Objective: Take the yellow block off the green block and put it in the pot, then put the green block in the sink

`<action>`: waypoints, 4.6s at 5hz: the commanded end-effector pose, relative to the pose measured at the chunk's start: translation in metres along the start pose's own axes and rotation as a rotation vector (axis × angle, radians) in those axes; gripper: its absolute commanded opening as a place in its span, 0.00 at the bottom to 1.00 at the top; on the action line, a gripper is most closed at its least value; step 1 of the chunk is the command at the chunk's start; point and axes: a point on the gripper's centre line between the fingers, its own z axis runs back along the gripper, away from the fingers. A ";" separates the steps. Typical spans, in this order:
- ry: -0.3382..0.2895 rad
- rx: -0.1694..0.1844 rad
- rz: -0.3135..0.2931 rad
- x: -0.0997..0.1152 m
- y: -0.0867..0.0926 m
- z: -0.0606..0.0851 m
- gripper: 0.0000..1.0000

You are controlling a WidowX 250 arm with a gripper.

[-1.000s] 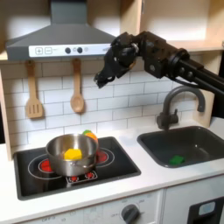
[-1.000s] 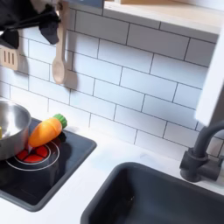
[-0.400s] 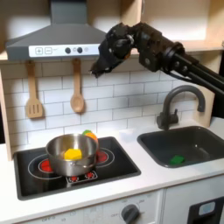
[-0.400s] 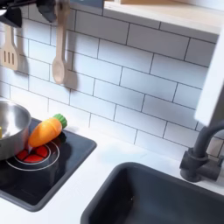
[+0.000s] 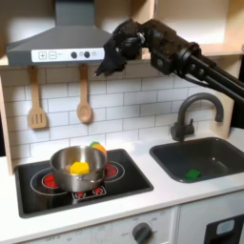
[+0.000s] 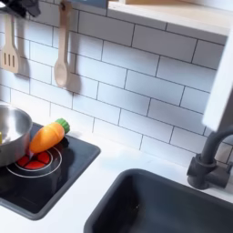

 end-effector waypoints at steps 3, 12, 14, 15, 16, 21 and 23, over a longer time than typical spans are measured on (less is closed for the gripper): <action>-0.048 0.015 0.058 0.025 0.010 -0.006 0.00; -0.046 0.007 0.101 0.039 0.005 -0.025 0.00; 0.026 0.013 0.086 0.029 0.010 -0.016 0.00; 0.152 -0.011 0.037 0.004 -0.005 -0.018 0.00; 0.232 -0.021 0.019 -0.015 -0.010 -0.017 0.00; 0.698 0.104 -0.256 -0.120 -0.001 -0.013 0.00; 0.783 0.090 -0.324 -0.150 0.000 -0.005 0.00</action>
